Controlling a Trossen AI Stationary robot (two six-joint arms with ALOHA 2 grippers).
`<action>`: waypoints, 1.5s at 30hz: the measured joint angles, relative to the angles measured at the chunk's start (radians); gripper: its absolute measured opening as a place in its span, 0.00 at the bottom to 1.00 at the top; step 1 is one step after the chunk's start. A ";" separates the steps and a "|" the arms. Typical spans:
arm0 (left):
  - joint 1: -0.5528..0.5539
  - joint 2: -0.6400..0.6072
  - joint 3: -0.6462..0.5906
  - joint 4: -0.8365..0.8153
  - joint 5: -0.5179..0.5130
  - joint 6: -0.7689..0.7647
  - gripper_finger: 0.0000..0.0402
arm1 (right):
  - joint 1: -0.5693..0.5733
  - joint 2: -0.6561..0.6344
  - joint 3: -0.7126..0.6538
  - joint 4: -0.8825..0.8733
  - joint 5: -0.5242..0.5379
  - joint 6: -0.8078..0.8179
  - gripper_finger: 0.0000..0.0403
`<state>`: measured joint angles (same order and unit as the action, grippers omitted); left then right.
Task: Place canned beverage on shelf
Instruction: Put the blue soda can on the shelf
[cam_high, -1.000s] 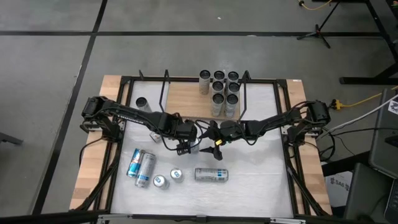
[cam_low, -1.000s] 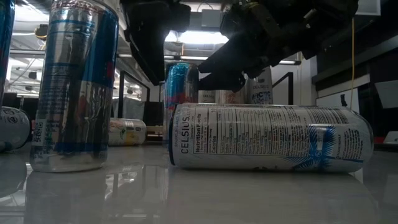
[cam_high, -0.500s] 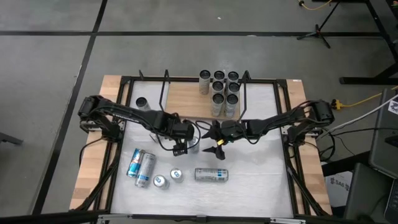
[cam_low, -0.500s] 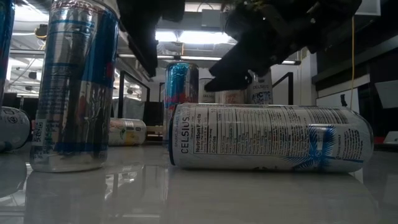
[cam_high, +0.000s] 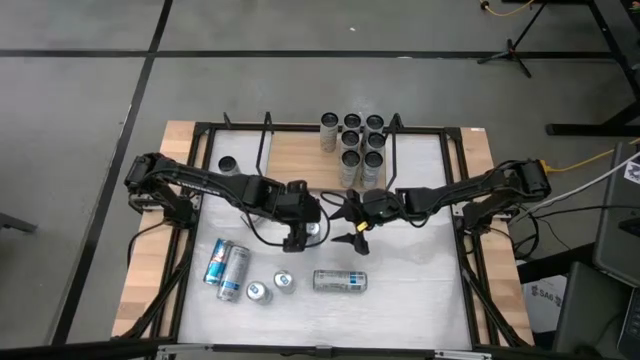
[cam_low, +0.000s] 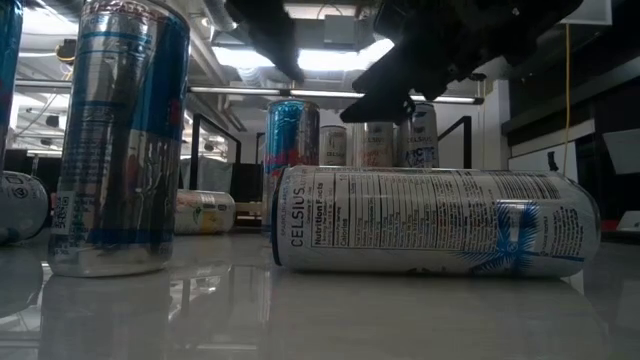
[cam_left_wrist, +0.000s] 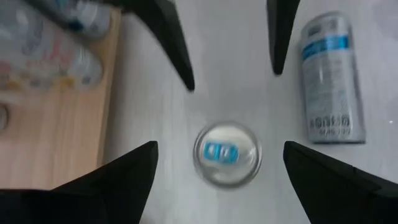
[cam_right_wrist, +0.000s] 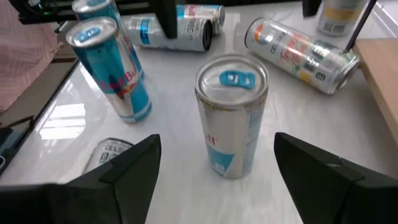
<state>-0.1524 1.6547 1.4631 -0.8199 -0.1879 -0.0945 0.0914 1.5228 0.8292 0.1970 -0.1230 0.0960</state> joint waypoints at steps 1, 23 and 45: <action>0.000 0.000 0.000 0.018 0.000 0.013 0.85 | 0.000 -0.004 0.000 0.001 0.000 0.000 0.75; 0.002 0.012 -0.143 0.155 0.049 0.019 0.85 | 0.000 -0.017 0.000 -0.006 0.000 0.000 0.75; 0.002 0.012 -0.205 0.254 0.042 0.019 0.78 | 0.000 -0.016 0.000 -0.007 0.000 0.000 0.75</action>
<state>-0.1509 1.6665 1.2583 -0.5663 -0.1455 -0.0757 0.0914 1.5070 0.8291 0.1898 -0.1230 0.0956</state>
